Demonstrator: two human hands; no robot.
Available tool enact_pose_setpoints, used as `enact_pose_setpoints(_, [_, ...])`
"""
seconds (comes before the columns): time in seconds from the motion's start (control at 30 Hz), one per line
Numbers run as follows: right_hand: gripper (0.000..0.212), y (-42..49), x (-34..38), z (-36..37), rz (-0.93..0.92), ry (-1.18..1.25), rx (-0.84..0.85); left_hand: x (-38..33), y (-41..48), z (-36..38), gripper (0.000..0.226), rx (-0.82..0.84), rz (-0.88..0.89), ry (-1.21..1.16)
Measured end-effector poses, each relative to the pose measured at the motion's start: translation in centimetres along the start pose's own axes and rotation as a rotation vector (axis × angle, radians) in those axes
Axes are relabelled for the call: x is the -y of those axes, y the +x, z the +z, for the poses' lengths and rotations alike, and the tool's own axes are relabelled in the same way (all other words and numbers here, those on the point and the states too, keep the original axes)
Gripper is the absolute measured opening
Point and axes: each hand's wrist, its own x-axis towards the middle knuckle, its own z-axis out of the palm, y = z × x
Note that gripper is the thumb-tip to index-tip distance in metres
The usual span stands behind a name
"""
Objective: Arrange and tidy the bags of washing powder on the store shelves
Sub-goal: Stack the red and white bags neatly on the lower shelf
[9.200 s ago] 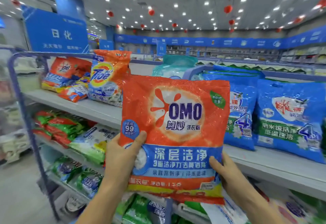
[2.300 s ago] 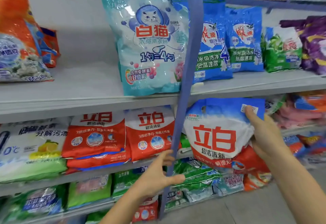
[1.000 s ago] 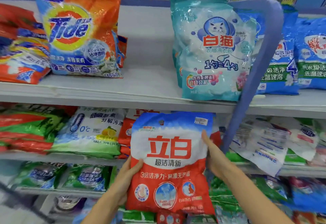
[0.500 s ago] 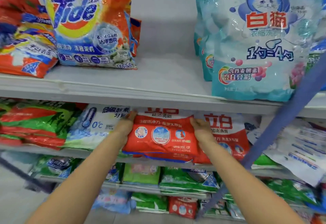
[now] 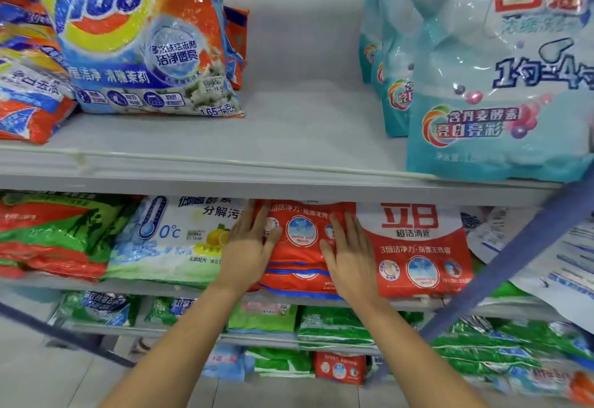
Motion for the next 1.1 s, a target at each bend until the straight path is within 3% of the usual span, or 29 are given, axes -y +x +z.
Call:
enact_pose_setpoints(0.2, [0.059,-1.3,-0.1,-2.7,-0.024,0.049,0.082,-0.9,-0.5,0.1,0.058,-0.03,-0.096,0.091])
enact_pose_setpoints(0.3, [0.042,-5.5,-2.4,-5.9,-0.048,0.257,-0.002,-2.8,-2.7,-0.3,0.056,-0.182,-0.047,0.059])
enact_pose_setpoints(0.43, [0.017,-11.6,-8.5,-9.9,0.037,0.236,-0.174,-5.7,-6.6,0.6,0.042,-0.279,-0.005,-0.198])
enact_pose_setpoints(0.5, [0.024,-13.4,-12.0,-12.2,0.164,0.209,-0.217,-6.8,-8.0,1.3,0.034,-0.273,-0.015,-0.336])
enact_pose_setpoints(0.63, [0.028,-14.1,-19.8,-17.3,0.337,0.058,-0.307,-9.2,-9.9,2.4,0.018,-0.173,-0.252,-0.78])
enact_pose_setpoints(0.7, [0.033,-13.2,-24.1,-19.8,0.374,-0.088,-0.331,-10.0,-10.7,2.7,0.015,-0.159,-0.289,-0.851])
enact_pose_setpoints(0.83, [0.081,-11.4,-31.2,-21.7,0.218,-0.43,-0.119,-11.5,-11.9,2.9,0.015,-0.144,-0.36,-0.875])
enact_pose_setpoints(0.93, [0.095,-10.3,-32.9,-20.8,0.147,-0.48,0.101,-12.9,-12.8,2.9,0.012,-0.15,-0.387,-0.876])
enact_pose_setpoints(1.03, [0.086,-8.9,-33.8,-20.3,0.045,-0.427,0.113,-14.4,-13.5,3.1,0.009,-0.146,-0.408,-0.904])
enact_pose_setpoints(1.1, [0.047,-8.1,-34.1,-20.1,-0.031,-0.383,-0.011,-15.3,-13.8,3.1,0.009,-0.159,-0.423,-0.925])
